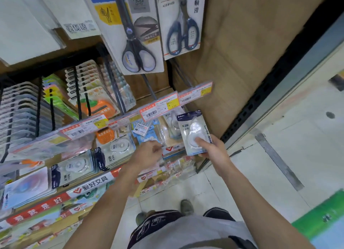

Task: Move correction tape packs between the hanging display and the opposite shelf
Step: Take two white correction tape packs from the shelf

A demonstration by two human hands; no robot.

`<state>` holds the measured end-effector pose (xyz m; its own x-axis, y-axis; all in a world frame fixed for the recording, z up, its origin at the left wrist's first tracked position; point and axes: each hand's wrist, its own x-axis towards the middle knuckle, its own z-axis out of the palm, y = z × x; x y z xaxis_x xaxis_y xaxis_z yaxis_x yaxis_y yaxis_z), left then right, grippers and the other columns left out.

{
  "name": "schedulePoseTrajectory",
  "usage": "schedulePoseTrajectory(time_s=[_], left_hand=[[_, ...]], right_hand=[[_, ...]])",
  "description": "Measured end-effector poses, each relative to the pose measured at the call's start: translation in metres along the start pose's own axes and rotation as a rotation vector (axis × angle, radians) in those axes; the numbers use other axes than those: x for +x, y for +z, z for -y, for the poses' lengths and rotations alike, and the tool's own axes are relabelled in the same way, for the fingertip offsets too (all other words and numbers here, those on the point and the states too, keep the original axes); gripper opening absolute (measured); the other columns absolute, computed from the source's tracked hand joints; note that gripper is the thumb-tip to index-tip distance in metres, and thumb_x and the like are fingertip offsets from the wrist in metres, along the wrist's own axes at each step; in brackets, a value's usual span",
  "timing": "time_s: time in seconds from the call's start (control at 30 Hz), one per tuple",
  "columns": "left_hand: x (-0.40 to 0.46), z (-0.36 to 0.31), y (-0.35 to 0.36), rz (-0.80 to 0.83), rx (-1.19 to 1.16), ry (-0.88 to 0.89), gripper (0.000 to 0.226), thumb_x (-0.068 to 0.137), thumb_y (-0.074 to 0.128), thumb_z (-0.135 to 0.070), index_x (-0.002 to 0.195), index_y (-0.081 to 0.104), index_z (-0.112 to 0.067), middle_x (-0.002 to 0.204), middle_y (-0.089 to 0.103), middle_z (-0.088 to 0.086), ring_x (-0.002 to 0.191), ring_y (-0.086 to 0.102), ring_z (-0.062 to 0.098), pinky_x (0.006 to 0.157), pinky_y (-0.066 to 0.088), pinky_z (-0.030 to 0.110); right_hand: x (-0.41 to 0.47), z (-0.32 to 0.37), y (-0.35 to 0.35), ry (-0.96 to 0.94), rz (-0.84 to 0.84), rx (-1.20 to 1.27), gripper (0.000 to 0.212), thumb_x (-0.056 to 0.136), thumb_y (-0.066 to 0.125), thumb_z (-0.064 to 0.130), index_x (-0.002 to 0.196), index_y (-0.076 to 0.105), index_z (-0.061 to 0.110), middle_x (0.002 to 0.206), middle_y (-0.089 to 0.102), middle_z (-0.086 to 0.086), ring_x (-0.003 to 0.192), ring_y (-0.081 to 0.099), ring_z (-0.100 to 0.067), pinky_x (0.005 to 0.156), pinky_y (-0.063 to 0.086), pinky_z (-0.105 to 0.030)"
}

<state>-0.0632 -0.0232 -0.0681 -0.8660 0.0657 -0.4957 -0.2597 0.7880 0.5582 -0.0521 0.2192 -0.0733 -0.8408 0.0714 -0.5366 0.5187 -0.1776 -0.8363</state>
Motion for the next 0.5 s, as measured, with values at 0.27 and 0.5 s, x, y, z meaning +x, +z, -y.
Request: schedulePoseTrajectory(time_s=[0.27, 0.5], left_hand=[[0.055, -0.030, 0.021, -0.058, -0.382, -0.254, 0.054, 0.094, 0.065, -0.038, 0.139, 0.055, -0.011, 0.132, 0.064, 0.007, 0.115, 0.062, 0.024, 0.099, 0.047, 0.029], [0.086, -0.059, 0.032, -0.206, -0.612, -0.377, 0.095, 0.075, 0.074, -0.068, 0.145, 0.044, -0.012, 0.147, 0.051, 0.008, 0.127, 0.056, 0.032, 0.105, 0.049, 0.044]], right_hand=[[-0.024, -0.017, -0.007, -0.014, -0.054, 0.019, 0.034, 0.088, 0.077, 0.023, 0.119, 0.068, 0.013, 0.106, 0.077, -0.004, 0.095, 0.074, -0.025, 0.083, 0.061, -0.044], [-0.042, -0.012, -0.009, -0.044, -0.023, 0.046, 0.034, 0.091, 0.073, 0.022, 0.122, 0.065, 0.010, 0.108, 0.076, -0.008, 0.096, 0.074, -0.028, 0.085, 0.060, -0.047]])
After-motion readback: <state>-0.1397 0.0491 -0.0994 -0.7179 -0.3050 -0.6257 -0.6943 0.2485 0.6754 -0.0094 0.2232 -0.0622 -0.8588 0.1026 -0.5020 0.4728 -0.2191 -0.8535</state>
